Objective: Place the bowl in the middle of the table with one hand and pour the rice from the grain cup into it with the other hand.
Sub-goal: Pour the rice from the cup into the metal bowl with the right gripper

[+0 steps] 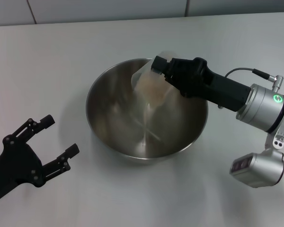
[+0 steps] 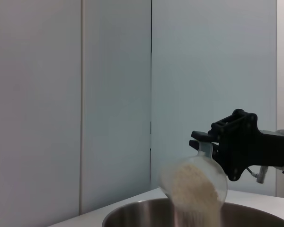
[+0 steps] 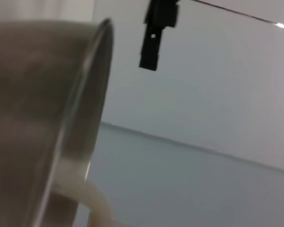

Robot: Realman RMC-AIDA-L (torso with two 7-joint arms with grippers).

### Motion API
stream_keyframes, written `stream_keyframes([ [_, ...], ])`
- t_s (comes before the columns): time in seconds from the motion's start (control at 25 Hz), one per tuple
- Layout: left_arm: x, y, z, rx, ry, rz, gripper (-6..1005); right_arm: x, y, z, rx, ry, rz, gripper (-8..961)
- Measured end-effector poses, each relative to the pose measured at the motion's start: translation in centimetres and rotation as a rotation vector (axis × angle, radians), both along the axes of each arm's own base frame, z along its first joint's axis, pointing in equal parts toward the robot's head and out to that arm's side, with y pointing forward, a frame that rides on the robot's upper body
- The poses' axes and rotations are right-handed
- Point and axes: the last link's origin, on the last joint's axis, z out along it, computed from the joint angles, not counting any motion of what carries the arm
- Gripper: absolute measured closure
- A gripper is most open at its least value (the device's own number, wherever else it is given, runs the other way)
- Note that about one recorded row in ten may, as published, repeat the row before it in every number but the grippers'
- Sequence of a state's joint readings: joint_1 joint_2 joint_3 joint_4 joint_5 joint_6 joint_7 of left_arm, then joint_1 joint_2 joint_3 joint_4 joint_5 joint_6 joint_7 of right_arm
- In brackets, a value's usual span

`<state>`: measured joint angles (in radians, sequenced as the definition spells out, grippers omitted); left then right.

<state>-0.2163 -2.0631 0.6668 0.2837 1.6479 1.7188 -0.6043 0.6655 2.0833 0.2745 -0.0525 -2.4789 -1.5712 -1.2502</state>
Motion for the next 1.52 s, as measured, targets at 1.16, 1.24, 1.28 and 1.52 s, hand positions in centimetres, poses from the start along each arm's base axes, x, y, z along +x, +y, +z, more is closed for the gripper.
stream_keyframes([
  [1.16, 0.01, 0.06, -0.31, -0.022, 0.001, 0.007, 137, -0.66, -0.3, -0.74, 0.218, -0.219, 0.29, 932],
  [1.24, -0.01, 0.1, -0.33, -0.022, 0.004, 0.007, 137, -0.69, -0.29, -0.72, 0.224, -0.219, 0.292, 933],
  [1.28, -0.01, 0.11, -0.34, -0.023, 0.005, 0.007, 137, -0.69, -0.28, -0.7, 0.23, -0.22, 0.294, 933],
  [1.52, -0.02, 0.1, -0.34, -0.028, 0.011, 0.002, 136, -0.59, -0.34, -0.72, 0.231, -0.222, 0.291, 933],
])
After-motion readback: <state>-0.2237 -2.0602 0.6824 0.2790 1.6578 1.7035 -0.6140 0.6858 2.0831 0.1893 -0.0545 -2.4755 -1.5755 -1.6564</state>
